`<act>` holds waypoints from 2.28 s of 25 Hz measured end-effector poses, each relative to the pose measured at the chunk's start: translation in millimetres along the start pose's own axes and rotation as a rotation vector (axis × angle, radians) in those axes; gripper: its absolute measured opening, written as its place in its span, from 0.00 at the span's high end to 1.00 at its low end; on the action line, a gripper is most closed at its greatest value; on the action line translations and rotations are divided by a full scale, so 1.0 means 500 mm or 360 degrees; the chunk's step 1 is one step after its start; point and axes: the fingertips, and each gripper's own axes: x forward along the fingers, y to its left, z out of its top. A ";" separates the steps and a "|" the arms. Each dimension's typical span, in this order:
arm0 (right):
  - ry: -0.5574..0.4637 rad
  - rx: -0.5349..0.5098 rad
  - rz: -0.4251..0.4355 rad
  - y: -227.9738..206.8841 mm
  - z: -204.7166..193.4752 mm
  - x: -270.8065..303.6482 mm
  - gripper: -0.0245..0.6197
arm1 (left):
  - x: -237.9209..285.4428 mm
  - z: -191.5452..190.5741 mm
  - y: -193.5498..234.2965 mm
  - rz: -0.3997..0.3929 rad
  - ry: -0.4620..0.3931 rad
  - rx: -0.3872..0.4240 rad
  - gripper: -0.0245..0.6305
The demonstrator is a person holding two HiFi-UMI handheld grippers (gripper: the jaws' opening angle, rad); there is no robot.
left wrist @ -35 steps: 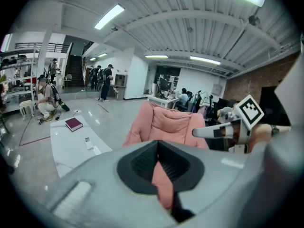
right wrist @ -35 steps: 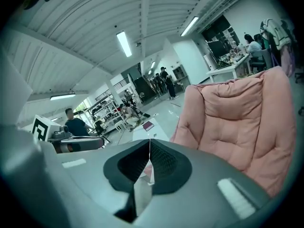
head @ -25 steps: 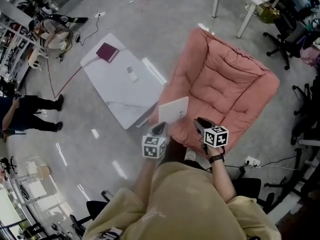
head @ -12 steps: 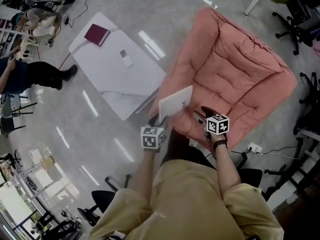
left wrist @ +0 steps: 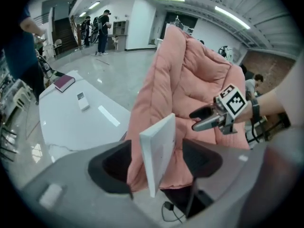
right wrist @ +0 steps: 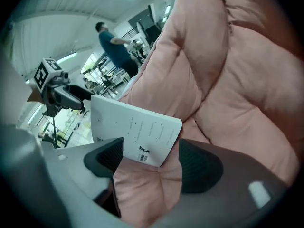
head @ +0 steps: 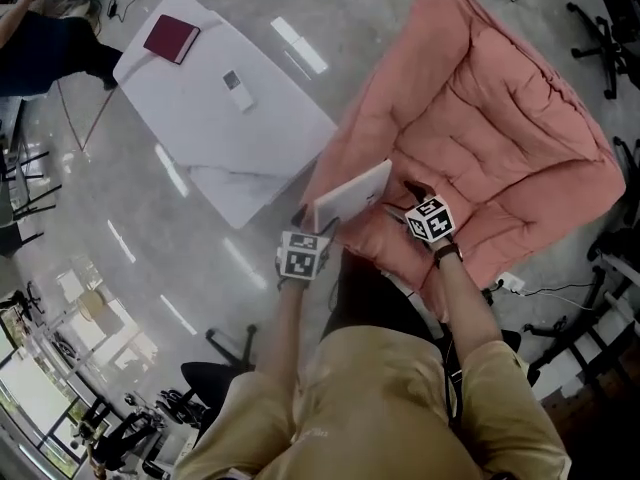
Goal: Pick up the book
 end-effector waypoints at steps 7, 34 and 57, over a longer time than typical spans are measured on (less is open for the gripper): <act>0.0350 -0.0555 0.0041 -0.070 0.033 0.106 0.34 | 0.056 0.010 0.051 0.0012 0.0103 0.0255 0.51; 0.0638 -0.0927 0.0013 -0.040 -0.053 0.047 0.89 | 0.065 -0.065 -0.026 -0.0228 0.0348 0.0283 0.88; 0.0199 -0.0550 -0.0823 0.167 0.076 -0.828 0.89 | -0.378 0.340 -0.503 -0.0911 -0.0163 0.1304 0.89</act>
